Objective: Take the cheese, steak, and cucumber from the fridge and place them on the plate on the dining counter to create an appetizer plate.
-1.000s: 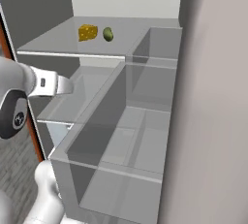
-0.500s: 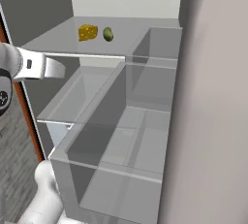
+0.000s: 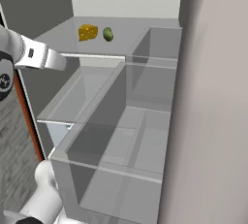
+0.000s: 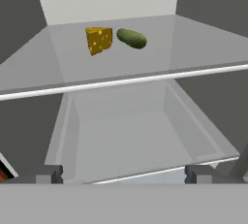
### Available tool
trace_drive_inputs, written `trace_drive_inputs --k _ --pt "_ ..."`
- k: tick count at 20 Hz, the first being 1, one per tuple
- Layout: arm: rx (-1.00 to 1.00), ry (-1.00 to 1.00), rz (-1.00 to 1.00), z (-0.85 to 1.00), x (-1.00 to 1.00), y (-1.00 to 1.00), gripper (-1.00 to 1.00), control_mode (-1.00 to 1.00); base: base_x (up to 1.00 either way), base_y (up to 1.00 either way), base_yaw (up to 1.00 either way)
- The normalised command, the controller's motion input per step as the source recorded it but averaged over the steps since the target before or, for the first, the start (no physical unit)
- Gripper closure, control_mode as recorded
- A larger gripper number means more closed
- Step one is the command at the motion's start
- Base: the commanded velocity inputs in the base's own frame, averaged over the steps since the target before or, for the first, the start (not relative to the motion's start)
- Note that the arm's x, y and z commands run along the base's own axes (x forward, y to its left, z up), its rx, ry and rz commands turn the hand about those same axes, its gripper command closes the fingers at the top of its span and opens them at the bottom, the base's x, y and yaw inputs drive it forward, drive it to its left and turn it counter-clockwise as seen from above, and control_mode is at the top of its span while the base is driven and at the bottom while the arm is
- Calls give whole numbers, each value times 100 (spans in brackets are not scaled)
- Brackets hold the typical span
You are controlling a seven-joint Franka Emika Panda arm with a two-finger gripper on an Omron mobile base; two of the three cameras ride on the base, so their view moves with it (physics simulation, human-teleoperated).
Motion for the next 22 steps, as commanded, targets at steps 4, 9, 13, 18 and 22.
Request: trace_drive_inputs --k 4,9,13,18,22 --pt "15 0 0 27 47 0 -100 -100 0 0 0" --pt "3 0 0 3 69 3 -100 -100 0 0 0" --pt "0 1 0 0 72 12 -100 -100 0 0 0" --pt "0 3 -4 0 63 27 -100 -100 0 0 0" --pt "0 1 -5 0 65 16 -100 -100 0 0 0"
